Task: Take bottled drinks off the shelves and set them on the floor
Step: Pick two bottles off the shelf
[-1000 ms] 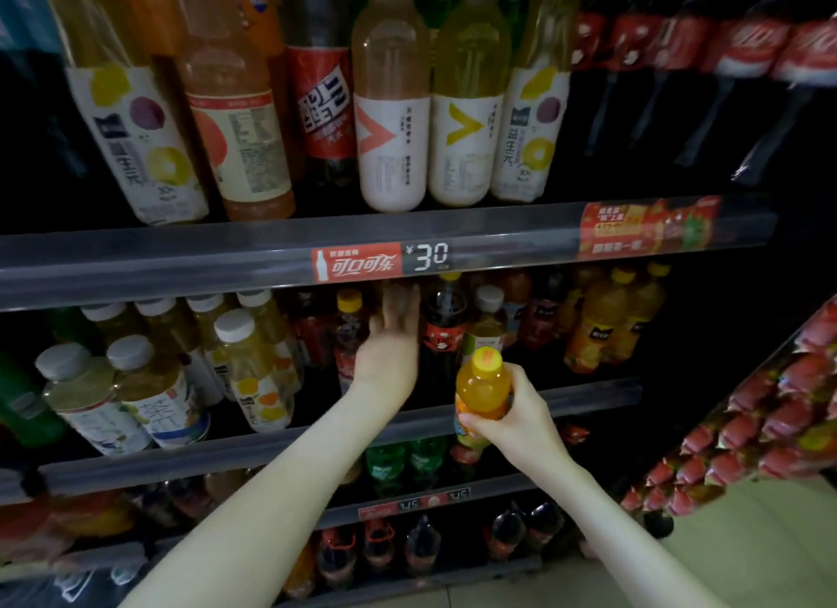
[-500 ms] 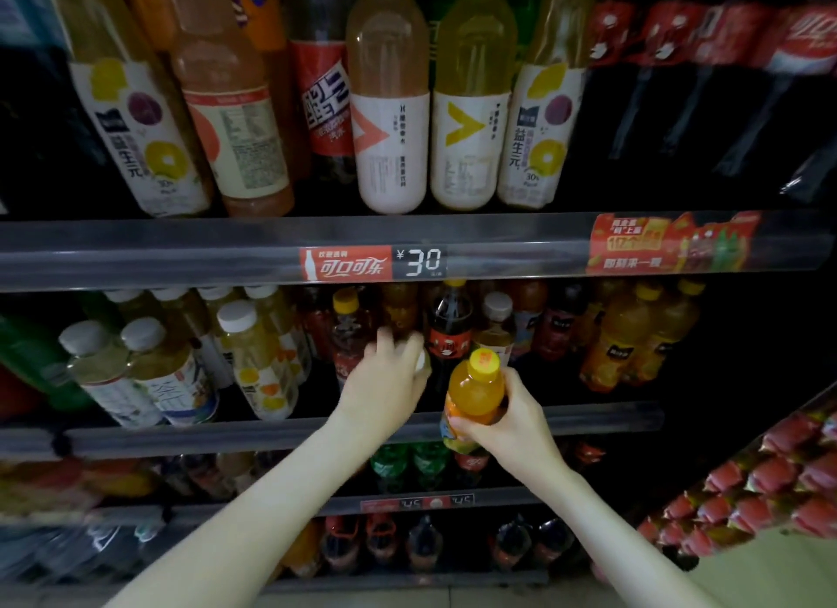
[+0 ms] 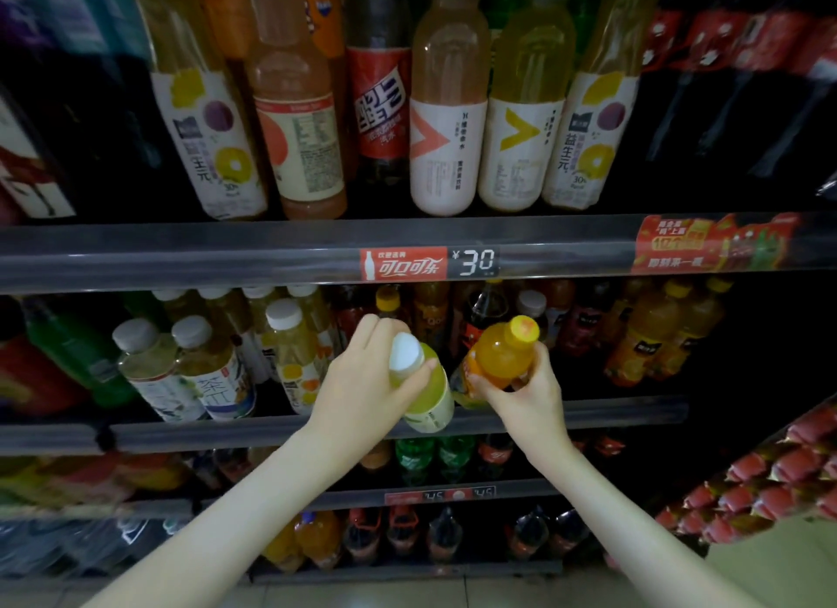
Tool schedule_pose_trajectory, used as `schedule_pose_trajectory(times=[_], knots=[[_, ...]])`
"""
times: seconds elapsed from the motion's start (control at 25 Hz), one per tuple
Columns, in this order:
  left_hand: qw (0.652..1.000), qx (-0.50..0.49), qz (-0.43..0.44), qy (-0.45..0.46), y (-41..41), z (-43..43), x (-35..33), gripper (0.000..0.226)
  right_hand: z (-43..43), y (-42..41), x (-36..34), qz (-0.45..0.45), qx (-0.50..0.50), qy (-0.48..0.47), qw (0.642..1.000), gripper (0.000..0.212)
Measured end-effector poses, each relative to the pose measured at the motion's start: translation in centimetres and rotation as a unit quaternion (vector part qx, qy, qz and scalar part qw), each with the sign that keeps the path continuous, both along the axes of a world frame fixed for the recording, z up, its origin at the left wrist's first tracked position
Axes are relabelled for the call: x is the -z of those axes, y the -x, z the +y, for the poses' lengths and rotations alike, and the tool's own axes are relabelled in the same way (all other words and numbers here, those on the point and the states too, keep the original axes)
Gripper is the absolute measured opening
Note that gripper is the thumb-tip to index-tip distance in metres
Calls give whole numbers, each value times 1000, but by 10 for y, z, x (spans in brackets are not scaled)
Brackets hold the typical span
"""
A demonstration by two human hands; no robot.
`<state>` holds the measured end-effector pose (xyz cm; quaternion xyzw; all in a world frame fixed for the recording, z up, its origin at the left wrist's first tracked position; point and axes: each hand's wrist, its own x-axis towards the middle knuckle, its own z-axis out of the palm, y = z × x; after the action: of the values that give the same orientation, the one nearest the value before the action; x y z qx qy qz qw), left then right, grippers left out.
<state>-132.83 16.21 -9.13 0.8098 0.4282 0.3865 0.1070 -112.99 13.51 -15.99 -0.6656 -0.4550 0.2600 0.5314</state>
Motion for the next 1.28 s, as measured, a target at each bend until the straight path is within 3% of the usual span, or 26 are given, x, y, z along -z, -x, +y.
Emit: schedule_pose_trajectory(times=[0.28,0.44,0.6,0.8,1.0,1.28], knots=[[999,-19,6,-42,58,0,6,41,49,56,18,-81,-3,29,996,77],[999,-24,17,-22,84,2,11,44,57,66,24,-192,7,51,980,94],[1000,-9,18,-16,99,6,17,42,58,73,20,-416,86,35,905,105],[1000,22,15,-2,110,5,25,43,58,62,25,-560,66,9,826,104],[1000,25,9,14,111,-2,34,42,71,55,19,-641,33,25,767,109],[1000,-19,6,15,110,-18,35,40,79,53,24,-645,30,95,758,98]])
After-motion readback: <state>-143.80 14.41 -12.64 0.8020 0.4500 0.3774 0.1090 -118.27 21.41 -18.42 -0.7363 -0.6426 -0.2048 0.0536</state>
